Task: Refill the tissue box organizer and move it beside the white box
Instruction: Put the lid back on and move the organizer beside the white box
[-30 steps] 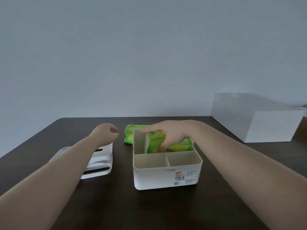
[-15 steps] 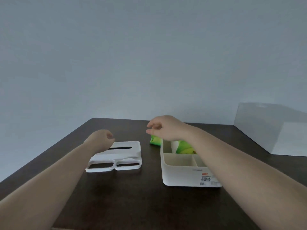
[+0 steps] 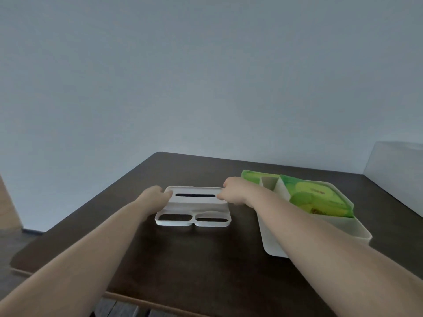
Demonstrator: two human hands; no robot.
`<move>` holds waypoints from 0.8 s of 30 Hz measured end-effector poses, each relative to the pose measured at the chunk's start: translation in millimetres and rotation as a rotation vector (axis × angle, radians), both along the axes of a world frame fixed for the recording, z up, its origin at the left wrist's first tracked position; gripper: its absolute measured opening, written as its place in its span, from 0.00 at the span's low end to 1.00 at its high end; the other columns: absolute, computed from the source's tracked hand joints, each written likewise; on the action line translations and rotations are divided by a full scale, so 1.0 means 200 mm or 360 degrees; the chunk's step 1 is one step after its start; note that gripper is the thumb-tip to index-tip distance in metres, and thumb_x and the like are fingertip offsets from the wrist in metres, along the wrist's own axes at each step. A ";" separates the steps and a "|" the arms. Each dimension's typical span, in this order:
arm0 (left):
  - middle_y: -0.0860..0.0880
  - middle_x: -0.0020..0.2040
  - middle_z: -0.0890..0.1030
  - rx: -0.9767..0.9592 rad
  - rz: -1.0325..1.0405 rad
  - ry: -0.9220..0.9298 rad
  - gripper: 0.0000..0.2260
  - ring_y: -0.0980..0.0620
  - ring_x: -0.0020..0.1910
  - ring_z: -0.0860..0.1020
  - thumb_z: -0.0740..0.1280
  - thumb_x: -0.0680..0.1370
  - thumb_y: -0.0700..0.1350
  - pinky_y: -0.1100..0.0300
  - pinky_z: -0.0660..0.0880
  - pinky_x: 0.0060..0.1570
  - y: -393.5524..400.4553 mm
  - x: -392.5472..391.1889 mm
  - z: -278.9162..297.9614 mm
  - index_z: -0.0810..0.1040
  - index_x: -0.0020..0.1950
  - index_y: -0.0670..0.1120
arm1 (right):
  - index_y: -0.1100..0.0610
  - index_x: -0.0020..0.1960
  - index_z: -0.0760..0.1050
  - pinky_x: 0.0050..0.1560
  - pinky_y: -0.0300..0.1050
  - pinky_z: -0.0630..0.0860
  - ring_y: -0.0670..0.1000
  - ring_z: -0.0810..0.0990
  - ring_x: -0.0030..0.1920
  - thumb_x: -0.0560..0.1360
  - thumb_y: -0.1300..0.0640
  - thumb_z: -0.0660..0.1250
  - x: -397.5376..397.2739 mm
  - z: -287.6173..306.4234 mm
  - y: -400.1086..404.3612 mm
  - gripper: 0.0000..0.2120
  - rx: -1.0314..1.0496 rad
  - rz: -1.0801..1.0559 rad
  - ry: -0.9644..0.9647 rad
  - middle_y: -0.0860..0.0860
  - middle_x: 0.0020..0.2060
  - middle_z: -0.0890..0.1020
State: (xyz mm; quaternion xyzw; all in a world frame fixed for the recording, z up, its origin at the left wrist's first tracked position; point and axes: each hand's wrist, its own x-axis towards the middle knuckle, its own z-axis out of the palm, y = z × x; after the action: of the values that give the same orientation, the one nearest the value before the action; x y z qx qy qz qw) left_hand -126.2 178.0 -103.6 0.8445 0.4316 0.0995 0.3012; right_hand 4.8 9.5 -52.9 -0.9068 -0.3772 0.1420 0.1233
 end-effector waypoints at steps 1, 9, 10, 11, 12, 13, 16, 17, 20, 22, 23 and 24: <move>0.40 0.62 0.77 -0.0010 0.0007 -0.0018 0.23 0.42 0.61 0.75 0.55 0.82 0.52 0.51 0.70 0.59 0.01 0.00 -0.01 0.72 0.67 0.35 | 0.65 0.58 0.76 0.31 0.41 0.68 0.56 0.75 0.41 0.77 0.58 0.60 0.00 -0.01 0.02 0.15 -0.0011 -0.0035 0.0038 0.57 0.46 0.78; 0.47 0.34 0.68 -0.0132 0.0167 -0.0221 0.17 0.46 0.37 0.68 0.57 0.80 0.49 0.57 0.65 0.40 -0.01 0.05 0.00 0.70 0.37 0.40 | 0.65 0.65 0.72 0.57 0.55 0.80 0.62 0.82 0.55 0.78 0.59 0.61 0.00 -0.07 0.09 0.17 0.0190 -0.0279 0.0368 0.61 0.61 0.77; 0.47 0.35 0.69 -0.0115 0.0180 -0.0242 0.16 0.45 0.38 0.69 0.57 0.80 0.49 0.57 0.66 0.41 -0.02 0.06 0.01 0.71 0.38 0.40 | 0.65 0.63 0.73 0.57 0.54 0.80 0.62 0.81 0.55 0.78 0.60 0.61 0.01 -0.06 0.08 0.16 0.0233 -0.0286 0.0364 0.61 0.59 0.77; 0.47 0.37 0.71 -0.0093 0.0193 -0.0264 0.16 0.45 0.40 0.70 0.57 0.80 0.49 0.56 0.67 0.43 -0.03 0.06 0.03 0.73 0.40 0.39 | 0.66 0.61 0.74 0.55 0.52 0.80 0.62 0.81 0.54 0.78 0.61 0.60 0.02 -0.05 0.07 0.14 0.0277 -0.0294 0.0355 0.61 0.57 0.78; 0.47 0.36 0.72 -0.0070 0.0201 -0.0285 0.16 0.45 0.40 0.71 0.56 0.80 0.49 0.56 0.67 0.44 -0.04 0.07 0.05 0.74 0.41 0.39 | 0.65 0.58 0.75 0.53 0.51 0.80 0.61 0.81 0.51 0.78 0.61 0.60 0.03 -0.04 0.06 0.12 0.0318 -0.0303 0.0330 0.61 0.53 0.79; 0.47 0.35 0.72 -0.0042 0.0204 -0.0304 0.17 0.46 0.38 0.71 0.56 0.80 0.49 0.57 0.67 0.43 -0.05 0.07 0.07 0.73 0.39 0.40 | 0.65 0.56 0.75 0.52 0.51 0.79 0.59 0.79 0.48 0.78 0.62 0.60 0.04 -0.02 0.05 0.11 0.0357 -0.0311 0.0299 0.60 0.50 0.78; 0.48 0.32 0.69 0.0096 0.0212 -0.0373 0.17 0.48 0.31 0.67 0.56 0.80 0.48 0.58 0.64 0.33 -0.11 0.09 0.15 0.68 0.33 0.42 | 0.64 0.54 0.76 0.57 0.51 0.80 0.56 0.76 0.45 0.77 0.62 0.61 0.07 0.06 -0.01 0.09 0.0458 -0.0341 0.0263 0.58 0.46 0.75; 0.48 0.30 0.67 0.0145 0.0216 -0.0408 0.17 0.49 0.29 0.65 0.56 0.79 0.48 0.59 0.62 0.31 -0.14 0.10 0.18 0.67 0.32 0.43 | 0.64 0.53 0.75 0.55 0.49 0.80 0.55 0.75 0.45 0.77 0.62 0.62 0.08 0.09 -0.03 0.08 0.0465 -0.0336 0.0239 0.58 0.45 0.75; 0.49 0.27 0.63 0.0247 0.0192 -0.0512 0.19 0.49 0.26 0.61 0.57 0.78 0.46 0.60 0.58 0.28 -0.25 0.12 0.27 0.59 0.27 0.45 | 0.64 0.49 0.73 0.43 0.46 0.74 0.56 0.75 0.43 0.77 0.62 0.62 0.11 0.19 -0.13 0.05 0.0459 -0.0360 0.0101 0.58 0.45 0.75; 0.48 0.27 0.64 0.0276 0.0161 -0.0575 0.19 0.49 0.26 0.61 0.57 0.78 0.45 0.60 0.58 0.28 -0.32 0.15 0.34 0.59 0.27 0.45 | 0.62 0.46 0.72 0.36 0.43 0.71 0.55 0.75 0.39 0.77 0.61 0.62 0.15 0.25 -0.20 0.04 0.0497 -0.0404 0.0062 0.59 0.45 0.76; 0.48 0.27 0.64 0.0287 0.0148 -0.0607 0.19 0.48 0.26 0.61 0.57 0.78 0.45 0.59 0.59 0.29 -0.35 0.17 0.36 0.59 0.27 0.45 | 0.62 0.45 0.73 0.35 0.43 0.73 0.56 0.77 0.39 0.77 0.61 0.62 0.17 0.28 -0.24 0.04 0.0519 -0.0430 0.0052 0.60 0.45 0.77; 0.48 0.26 0.63 0.0298 0.0134 -0.0633 0.19 0.48 0.26 0.61 0.57 0.78 0.45 0.59 0.59 0.29 -0.39 0.19 0.39 0.59 0.27 0.46 | 0.63 0.44 0.74 0.38 0.46 0.77 0.59 0.80 0.41 0.76 0.62 0.62 0.19 0.31 -0.29 0.05 0.0555 -0.0460 0.0062 0.61 0.46 0.79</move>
State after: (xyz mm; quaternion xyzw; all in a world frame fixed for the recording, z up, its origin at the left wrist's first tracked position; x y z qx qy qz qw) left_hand -88.9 99.3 -25.6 0.8138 0.3874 0.3161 0.2962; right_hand 41.9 -47.9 8.6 -0.9135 -0.2598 0.0731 0.3044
